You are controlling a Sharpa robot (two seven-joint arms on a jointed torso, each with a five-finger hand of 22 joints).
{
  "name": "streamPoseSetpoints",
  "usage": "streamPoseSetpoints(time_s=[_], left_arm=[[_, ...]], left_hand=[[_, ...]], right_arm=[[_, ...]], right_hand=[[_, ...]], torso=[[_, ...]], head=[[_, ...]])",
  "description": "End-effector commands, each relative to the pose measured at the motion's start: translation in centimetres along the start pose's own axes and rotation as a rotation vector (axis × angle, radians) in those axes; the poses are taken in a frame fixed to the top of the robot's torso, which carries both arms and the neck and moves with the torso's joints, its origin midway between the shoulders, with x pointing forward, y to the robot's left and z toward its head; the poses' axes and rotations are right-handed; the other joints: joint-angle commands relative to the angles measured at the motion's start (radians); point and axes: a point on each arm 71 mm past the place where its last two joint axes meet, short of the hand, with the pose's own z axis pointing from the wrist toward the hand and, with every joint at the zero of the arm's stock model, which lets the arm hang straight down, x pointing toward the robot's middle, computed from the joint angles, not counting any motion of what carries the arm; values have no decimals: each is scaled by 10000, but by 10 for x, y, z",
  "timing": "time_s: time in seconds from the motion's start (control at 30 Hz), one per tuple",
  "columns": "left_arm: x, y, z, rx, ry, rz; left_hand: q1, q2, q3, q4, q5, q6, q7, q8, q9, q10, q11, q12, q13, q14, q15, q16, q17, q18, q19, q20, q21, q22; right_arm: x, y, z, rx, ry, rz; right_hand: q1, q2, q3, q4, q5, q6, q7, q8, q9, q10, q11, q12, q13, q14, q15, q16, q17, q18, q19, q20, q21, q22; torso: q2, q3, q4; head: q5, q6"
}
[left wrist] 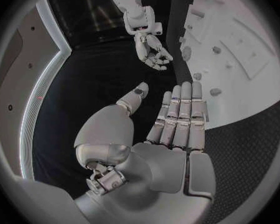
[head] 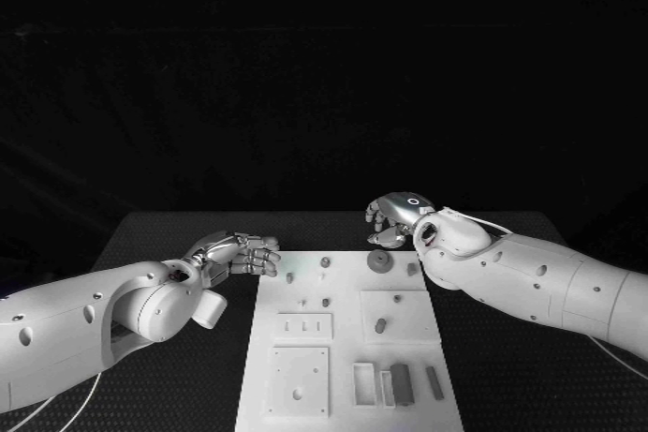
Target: Assemble the parts on the task board
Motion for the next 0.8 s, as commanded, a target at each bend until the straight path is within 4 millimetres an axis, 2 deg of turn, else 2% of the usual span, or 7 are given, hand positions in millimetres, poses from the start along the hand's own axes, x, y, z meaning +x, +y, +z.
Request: streamPoseSetpoints(time_s=[0.03,0.17,0.23,0.27,0.33,0.47,0.8], left_arm=[[1,-3,0,276,225,45],[-1,-3,0,276,175,58],[-1,-3,0,261,141,70],[-2,-3,1,255,122,74],[-2,-3,1,249,125,77],[-2,-3,2,235,149,79],[2,-2,3,90,396,118]], left_hand=[[82,45,-16,-6,39,143,-23,88,19,131,-34,21,31,77,9,-54,30,109,59,-50,-52,15],[85,57,-20,-11,38,184,-40,96,18,174,-51,25,37,98,1,-59,51,109,70,-55,-53,21],[84,55,-21,-12,38,186,-39,95,17,177,-52,24,37,100,1,-60,53,109,70,-55,-54,21],[83,48,-25,-16,38,185,-35,92,14,177,-52,20,36,100,0,-63,56,108,69,-55,-56,22],[79,22,-37,-28,38,161,-18,68,1,166,-47,1,31,98,1,-76,65,105,66,-56,-62,23],[79,22,-39,-29,38,157,-13,61,-3,164,-45,-6,29,98,1,-82,68,104,67,-57,-64,24],[46,13,-62,-19,38,117,13,16,-29,131,-22,-57,14,79,12,-125,88,92,50,-51,-87,24]], right_arm=[[9,-8,-4,-169,1304,611],[12,-21,-8,-110,1759,222],[13,-25,-8,-147,1973,-57],[14,-26,-9,-158,2073,-144],[15,-27,-8,-183,2208,-278],[18,-25,-6,-255,2324,-518],[36,-24,-6,-220,2706,-803]], right_hand=[[-167,-212,-10,139,37,-28,42,0,0,63,13,-9,-2,-86,50,-30,-33,627,-60,-79,-91,136],[-320,-523,82,468,33,-21,-59,28,33,713,-160,408,335,-146,-130,-35,-83,627,-99,-111,-174,134],[-326,-625,0,557,107,87,-354,100,88,2129,-438,1540,1190,-115,-354,26,-70,626,-10,-128,-132,158],[-235,-578,-98,585,-53,169,-642,159,177,1974,-694,2722,2607,-48,-493,149,-26,627,186,-200,-56,172],[-293,-755,-315,643,164,137,-433,144,283,981,-659,4847,5172,90,-638,641,269,627,407,-297,176,252],[-273,-655,-152,814,4,-133,-438,-43,352,-122,-580,7037,7633,-12,-493,1322,795,627,343,-335,550,253],[-241,-630,-61,898,32,-305,-363,-172,420,-286,-504,8452,8712,100,-435,2169,1649,627,329,-397,1196,256]], torso=[[3,34,-29],[2,33,-23],[5,39,-33],[6,26,-23],[6,31,-23],[1,26,1],[5,-22,31]], head=[[3,26],[-14,43],[-30,46],[-46,51],[-73,62],[-95,71],[-99,52]])
